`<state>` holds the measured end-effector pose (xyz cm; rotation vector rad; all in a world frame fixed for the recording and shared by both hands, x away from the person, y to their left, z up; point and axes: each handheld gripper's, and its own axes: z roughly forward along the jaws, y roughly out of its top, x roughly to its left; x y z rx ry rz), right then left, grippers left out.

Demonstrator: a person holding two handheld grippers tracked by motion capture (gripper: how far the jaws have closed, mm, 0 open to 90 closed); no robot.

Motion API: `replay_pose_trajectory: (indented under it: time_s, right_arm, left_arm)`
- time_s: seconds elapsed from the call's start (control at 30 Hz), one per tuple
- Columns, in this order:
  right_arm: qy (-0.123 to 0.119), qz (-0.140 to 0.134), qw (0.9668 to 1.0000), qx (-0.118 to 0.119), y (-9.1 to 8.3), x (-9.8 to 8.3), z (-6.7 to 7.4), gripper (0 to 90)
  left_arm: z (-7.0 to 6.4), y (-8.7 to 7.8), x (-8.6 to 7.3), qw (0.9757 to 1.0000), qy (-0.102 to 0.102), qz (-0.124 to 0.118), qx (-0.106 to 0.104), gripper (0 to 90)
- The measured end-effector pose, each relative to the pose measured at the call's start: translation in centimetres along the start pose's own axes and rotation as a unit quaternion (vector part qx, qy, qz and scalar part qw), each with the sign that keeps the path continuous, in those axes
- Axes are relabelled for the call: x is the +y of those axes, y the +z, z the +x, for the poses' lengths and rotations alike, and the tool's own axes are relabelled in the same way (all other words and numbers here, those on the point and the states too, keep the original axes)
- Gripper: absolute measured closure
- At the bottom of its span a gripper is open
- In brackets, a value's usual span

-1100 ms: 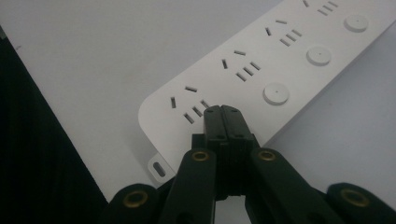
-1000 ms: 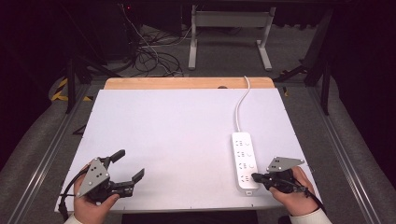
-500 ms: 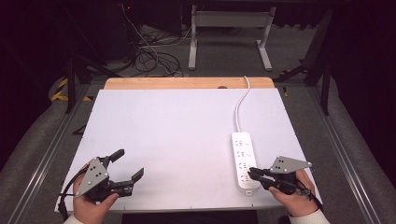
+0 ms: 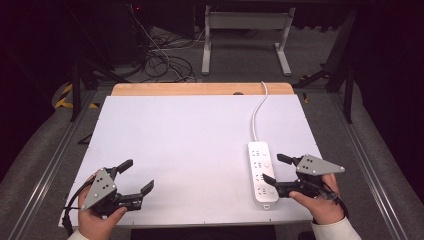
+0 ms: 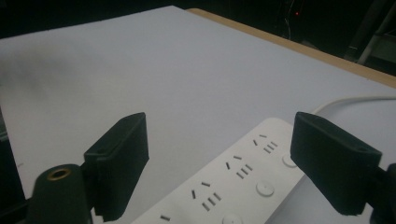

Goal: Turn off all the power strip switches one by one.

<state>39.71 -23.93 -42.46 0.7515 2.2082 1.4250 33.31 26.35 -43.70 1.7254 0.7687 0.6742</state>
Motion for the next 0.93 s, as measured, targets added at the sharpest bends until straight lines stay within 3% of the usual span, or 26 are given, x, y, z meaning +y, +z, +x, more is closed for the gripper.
replay_pose_trajectory:
  time_s: [0.23, 0.43, 0.6, 0.77, 0.83, 0.93]
  right_arm:
    - [0.032, -0.014, 0.9994, -0.007, -0.1, 0.0, -2.0, 16.2]
    - [0.058, -0.012, 0.9981, -0.020, 0.0, -1.9, -4.0, 13.1]
    - [0.062, -0.021, 0.9976, -0.021, 0.1, -3.5, -5.0, 10.1]
    - [0.054, 0.004, 0.9985, -0.001, 0.1, -5.2, -5.4, 5.4]
    - [0.061, 0.014, 0.9980, -0.006, 0.1, -5.7, -5.3, 7.3]
    - [0.053, 0.014, 0.9985, -0.006, 0.1, -5.7, -5.2, 6.7]
  left_arm:
    - [0.3, 0.0, -0.1, 1.0000, 0.000, 0.000, -0.006, 10.4]
    - [0.5, -0.2, -0.1, 0.9999, 0.001, -0.006, -0.012, 8.9]
    - [0.7, -0.3, -0.3, 0.9999, 0.005, -0.004, -0.012, 7.7]
    - [1.0, -0.3, -0.5, 0.9999, 0.005, -0.007, -0.010, 6.5]
    - [1.1, -0.4, -0.8, 0.9999, -0.002, -0.007, -0.012, 6.5]
    - [1.5, -0.4, -1.1, 0.9998, -0.012, -0.007, -0.016, 6.4]
